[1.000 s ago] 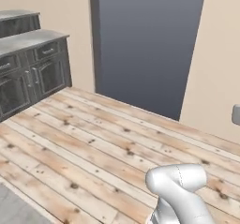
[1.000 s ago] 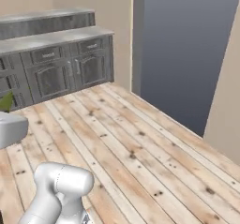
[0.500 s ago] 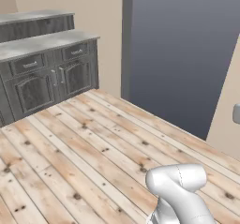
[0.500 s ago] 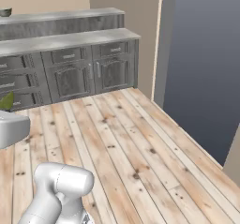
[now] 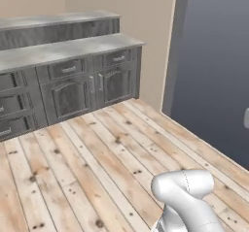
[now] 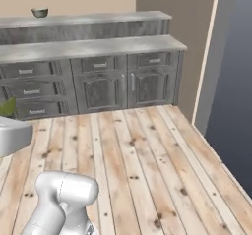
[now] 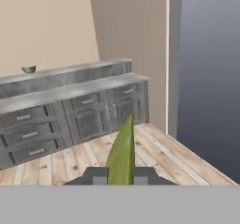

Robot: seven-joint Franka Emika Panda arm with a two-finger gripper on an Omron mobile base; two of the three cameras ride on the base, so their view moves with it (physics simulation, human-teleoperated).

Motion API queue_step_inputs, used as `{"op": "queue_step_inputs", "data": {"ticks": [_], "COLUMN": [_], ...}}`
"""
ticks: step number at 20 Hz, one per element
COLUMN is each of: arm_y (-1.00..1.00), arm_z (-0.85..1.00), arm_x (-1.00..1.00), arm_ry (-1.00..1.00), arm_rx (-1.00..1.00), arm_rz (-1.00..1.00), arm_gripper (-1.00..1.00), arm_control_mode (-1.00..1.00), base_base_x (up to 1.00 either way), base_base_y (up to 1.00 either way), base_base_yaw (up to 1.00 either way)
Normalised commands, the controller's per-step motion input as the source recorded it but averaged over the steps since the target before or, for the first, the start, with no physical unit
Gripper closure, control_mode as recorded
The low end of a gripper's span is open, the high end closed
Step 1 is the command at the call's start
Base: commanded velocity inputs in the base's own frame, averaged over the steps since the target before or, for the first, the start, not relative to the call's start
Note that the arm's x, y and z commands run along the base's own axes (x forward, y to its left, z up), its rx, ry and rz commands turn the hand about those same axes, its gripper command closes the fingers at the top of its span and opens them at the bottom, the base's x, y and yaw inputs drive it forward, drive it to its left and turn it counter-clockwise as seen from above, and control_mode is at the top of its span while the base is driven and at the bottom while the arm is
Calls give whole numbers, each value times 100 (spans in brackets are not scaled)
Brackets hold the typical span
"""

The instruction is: There is a bowl on the dining counter. Grab a lemon wedge from the fridge and place it in the bowl. Then get the liquor bottle and glass cup from the cabinet and place them next to the bowl.

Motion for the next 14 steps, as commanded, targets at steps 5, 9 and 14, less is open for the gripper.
{"op": "queue_step_inputs", "data": {"ticks": [5,9,14], "arm_y": [0,0,0], "arm_z": [0,0,0], "arm_x": [0,0,0], "arm_ry": [0,0,0], "arm_rx": [0,0,0], "arm_rz": [0,0,0], "arm_gripper": [100,100,100], "arm_control_mode": [100,100,100], "base_base_x": [100,100,100], "base_base_y": [0,0,0], "base_base_yaw": [38,38,37]}}
